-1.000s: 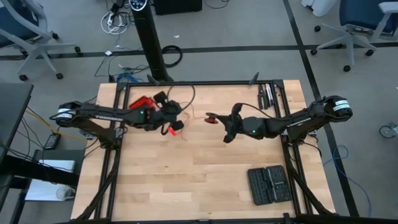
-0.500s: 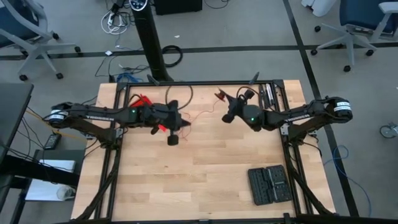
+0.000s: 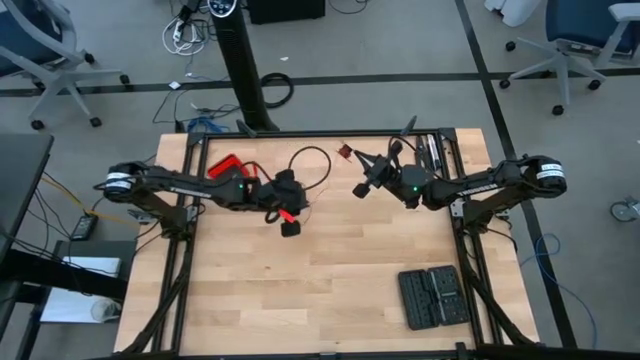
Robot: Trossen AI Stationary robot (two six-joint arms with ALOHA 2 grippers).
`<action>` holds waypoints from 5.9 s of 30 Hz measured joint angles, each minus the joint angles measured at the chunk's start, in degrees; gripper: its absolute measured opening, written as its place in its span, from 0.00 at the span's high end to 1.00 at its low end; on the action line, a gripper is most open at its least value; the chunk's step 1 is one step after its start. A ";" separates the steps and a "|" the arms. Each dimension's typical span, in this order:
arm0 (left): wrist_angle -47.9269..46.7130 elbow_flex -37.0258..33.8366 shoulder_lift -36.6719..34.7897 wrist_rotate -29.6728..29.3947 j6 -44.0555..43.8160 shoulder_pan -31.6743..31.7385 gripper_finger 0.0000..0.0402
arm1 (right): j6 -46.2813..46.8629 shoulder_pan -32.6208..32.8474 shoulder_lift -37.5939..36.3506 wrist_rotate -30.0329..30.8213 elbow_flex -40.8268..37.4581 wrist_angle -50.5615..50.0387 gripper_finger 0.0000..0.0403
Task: Coil cords
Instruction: Uncoil the wire to the spool
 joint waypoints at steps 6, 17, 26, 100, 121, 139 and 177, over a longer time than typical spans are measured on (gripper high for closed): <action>-0.20 0.00 1.19 -7.93 -3.75 1.01 0.60 | 1.67 1.52 0.02 -0.71 -0.28 -0.62 1.00; 22.93 0.02 4.40 -7.51 -14.11 3.59 0.46 | 4.00 2.12 0.02 -3.52 -4.30 8.06 1.00; 41.83 0.00 13.83 -7.38 -10.98 5.20 0.46 | 5.80 2.12 0.01 -5.11 -6.97 13.70 1.00; 36.93 0.04 8.32 2.80 -5.93 3.42 1.00 | 1.86 -2.43 0.02 -6.35 -4.94 5.74 1.00; 26.38 0.04 11.88 -16.15 -14.01 0.92 0.60 | 2.37 -2.50 0.02 -13.56 -4.94 9.48 1.00; 35.96 0.11 11.78 -15.93 -9.52 4.50 0.56 | 3.57 -2.67 0.02 -16.99 -4.98 9.56 1.00; 40.67 0.09 7.17 0.18 -4.99 1.80 0.99 | 2.89 -6.02 0.04 -11.98 -5.05 6.63 1.00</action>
